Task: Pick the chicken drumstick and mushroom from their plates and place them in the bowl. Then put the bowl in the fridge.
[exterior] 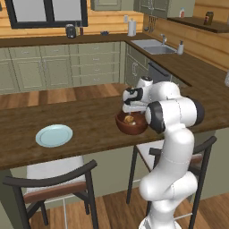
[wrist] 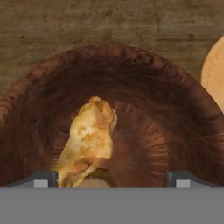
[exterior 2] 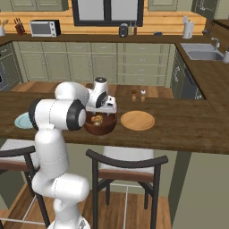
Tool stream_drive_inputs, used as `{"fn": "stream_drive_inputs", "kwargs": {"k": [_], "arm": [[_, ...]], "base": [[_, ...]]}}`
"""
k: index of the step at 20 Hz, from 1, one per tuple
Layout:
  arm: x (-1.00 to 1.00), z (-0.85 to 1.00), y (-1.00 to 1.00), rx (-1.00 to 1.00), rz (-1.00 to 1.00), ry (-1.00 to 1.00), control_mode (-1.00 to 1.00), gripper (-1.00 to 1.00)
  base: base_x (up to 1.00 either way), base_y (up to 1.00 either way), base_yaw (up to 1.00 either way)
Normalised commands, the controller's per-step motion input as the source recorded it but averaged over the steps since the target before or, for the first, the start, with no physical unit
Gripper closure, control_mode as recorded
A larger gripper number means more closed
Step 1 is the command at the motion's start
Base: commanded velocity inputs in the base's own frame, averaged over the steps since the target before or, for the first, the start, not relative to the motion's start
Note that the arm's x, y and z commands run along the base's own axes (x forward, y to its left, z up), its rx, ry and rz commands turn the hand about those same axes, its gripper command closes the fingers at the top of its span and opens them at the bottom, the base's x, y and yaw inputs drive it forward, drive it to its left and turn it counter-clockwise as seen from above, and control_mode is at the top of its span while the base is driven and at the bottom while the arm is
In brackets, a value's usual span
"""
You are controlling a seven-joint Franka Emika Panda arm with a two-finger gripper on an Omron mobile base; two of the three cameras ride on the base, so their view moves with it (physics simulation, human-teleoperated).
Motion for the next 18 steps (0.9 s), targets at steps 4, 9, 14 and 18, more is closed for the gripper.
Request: {"fn": "stream_drive_inputs", "kwargs": {"k": [4,9,14,18], "arm": [[-0.37,0.64,-0.33,0.00,0.03,0.00,-1.00,-1.00],[-0.40,0.46,-0.46,0.01,0.00,0.00,-1.00,-1.00],[-0.38,0.44,-0.49,0.01,0.00,0.00,-1.00,-1.00],[-0.24,0.32,-0.55,0.01,0.00,0.01,-1.00,-1.00]], "base": [[0.00,0.00,0.00],[0.00,0.00,0.00],[0.00,0.00,0.00],[0.00,0.00,0.00]]}}
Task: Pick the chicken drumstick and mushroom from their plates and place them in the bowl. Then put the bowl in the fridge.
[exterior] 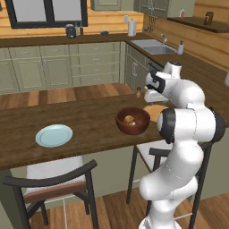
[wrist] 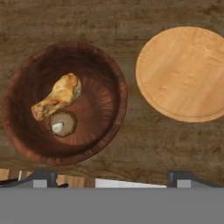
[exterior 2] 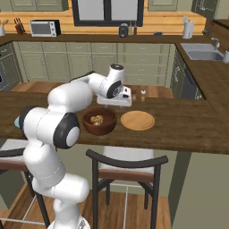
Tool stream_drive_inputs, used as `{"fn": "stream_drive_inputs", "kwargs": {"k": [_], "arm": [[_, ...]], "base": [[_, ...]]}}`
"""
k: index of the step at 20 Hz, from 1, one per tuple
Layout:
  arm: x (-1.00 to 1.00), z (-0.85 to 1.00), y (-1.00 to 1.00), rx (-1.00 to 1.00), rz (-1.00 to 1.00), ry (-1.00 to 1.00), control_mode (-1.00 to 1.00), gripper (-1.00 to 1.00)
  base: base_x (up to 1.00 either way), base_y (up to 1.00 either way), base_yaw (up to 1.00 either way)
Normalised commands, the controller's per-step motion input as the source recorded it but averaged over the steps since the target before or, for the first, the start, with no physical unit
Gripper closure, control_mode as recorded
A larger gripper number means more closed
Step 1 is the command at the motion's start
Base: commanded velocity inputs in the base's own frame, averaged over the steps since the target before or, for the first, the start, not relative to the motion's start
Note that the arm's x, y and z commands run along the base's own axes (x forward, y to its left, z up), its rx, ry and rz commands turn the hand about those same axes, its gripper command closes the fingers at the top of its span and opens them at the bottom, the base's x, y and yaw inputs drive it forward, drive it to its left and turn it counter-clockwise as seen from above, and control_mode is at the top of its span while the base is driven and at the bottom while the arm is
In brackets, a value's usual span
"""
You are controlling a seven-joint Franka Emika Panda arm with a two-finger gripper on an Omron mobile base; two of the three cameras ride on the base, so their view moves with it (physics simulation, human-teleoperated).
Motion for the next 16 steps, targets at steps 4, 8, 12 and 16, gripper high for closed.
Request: {"fn": "stream_drive_inputs", "kwargs": {"k": [4,8,12,16], "arm": [[-0.07,0.16,-0.47,0.02,0.00,0.01,-1.00,-1.00],[0.00,0.10,-0.42,0.03,0.00,0.01,-1.00,-1.00],[0.02,0.00,-0.29,0.03,0.00,0.02,-1.00,-1.00],[0.03,-0.03,0.03,0.05,0.00,0.00,-1.00,-1.00]], "base": [[0.00,0.00,0.00],[0.00,0.00,0.00],[0.00,0.00,0.00],[0.00,0.00,0.00]]}}
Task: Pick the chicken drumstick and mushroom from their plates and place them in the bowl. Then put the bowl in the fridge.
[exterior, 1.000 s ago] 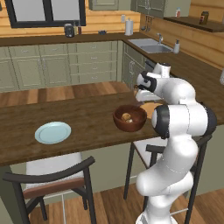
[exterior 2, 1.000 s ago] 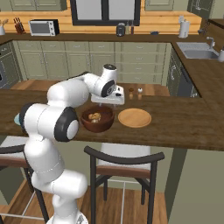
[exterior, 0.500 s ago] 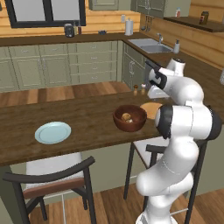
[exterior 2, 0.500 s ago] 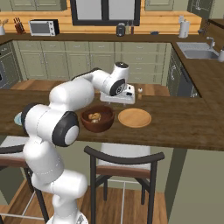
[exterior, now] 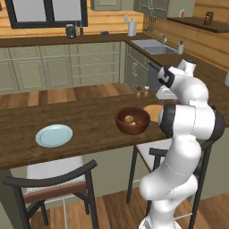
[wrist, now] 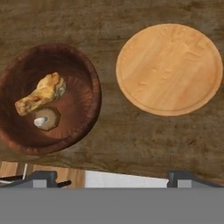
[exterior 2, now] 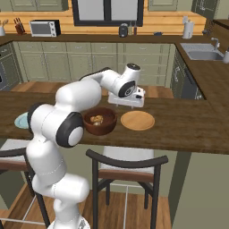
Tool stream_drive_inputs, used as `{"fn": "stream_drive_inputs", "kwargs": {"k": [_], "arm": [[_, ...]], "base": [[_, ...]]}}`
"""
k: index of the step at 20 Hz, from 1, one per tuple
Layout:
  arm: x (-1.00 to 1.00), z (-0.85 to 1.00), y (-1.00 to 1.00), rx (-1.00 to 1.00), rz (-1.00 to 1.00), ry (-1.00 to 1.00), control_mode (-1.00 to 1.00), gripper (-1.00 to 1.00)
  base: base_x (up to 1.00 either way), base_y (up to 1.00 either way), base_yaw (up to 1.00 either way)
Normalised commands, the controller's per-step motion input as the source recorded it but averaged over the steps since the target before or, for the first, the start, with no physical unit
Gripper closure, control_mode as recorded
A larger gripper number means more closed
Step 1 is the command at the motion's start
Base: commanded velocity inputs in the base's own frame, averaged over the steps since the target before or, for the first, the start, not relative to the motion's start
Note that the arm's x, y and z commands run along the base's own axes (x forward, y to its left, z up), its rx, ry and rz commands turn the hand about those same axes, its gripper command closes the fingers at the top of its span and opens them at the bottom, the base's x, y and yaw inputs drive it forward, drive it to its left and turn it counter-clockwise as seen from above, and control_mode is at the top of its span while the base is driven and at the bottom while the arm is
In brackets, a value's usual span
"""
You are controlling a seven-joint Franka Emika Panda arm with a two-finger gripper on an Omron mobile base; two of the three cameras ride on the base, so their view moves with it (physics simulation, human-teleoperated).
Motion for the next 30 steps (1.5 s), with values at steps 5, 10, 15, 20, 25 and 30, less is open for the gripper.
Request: {"fn": "stream_drive_inputs", "kwargs": {"k": [5,10,15,20,25,30], "arm": [[0.00,-0.31,0.47,0.05,-0.01,0.06,-1.00,-1.00],[0.01,-0.38,0.53,0.02,-0.05,0.01,-1.00,-1.00],[0.13,-0.49,0.25,0.00,-0.09,0.07,-1.00,-1.00],[0.04,-0.48,0.05,0.00,-0.09,0.06,-1.00,-1.00],[0.35,-0.30,0.00,0.00,-0.04,0.04,-1.00,-1.00],[0.56,-0.24,0.00,0.00,-0.05,0.05,-1.00,-1.00]], "base": [[0.00,0.00,0.00],[0.00,0.00,0.00],[0.00,0.00,0.00],[0.00,0.00,0.00],[0.00,0.00,0.00],[0.00,0.00,0.00]]}}
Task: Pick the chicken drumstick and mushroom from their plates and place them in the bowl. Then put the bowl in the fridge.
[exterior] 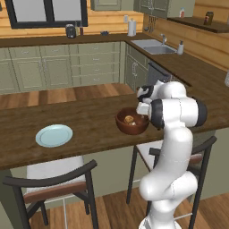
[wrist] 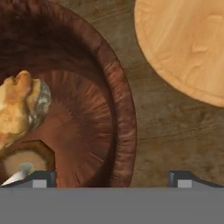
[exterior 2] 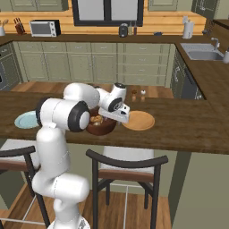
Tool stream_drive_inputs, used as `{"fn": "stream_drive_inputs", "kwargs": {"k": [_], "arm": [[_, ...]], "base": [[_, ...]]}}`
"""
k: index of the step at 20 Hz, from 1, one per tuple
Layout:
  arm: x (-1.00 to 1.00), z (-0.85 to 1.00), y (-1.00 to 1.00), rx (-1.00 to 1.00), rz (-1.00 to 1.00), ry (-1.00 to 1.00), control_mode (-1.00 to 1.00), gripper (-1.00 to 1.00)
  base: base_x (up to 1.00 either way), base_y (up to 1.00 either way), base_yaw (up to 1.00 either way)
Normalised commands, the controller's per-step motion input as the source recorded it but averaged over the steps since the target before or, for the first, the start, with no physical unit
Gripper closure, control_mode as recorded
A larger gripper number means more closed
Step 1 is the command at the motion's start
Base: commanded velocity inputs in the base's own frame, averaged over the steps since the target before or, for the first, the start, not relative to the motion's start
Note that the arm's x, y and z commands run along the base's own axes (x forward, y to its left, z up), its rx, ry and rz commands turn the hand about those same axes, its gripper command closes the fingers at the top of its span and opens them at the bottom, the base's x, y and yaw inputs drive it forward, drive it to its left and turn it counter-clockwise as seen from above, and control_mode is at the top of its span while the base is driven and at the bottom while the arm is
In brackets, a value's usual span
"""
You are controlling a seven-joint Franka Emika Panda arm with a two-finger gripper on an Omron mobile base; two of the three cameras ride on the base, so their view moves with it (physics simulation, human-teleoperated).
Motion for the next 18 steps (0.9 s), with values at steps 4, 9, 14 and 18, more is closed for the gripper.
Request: {"fn": "stream_drive_inputs", "kwargs": {"k": [4,9,14,18], "arm": [[0.25,-0.34,0.00,0.00,-0.03,0.06,-1.00,-1.00],[0.00,-0.29,0.01,0.00,-0.01,0.04,-1.00,-1.00],[0.00,-0.21,0.07,0.00,-0.02,0.03,-1.00,1.00],[-0.02,-0.08,0.03,0.03,-0.03,0.04,-1.00,1.00]], "base": [[0.00,0.00,0.00],[0.00,0.00,0.00],[0.00,0.00,0.00],[0.00,0.00,0.00]]}}
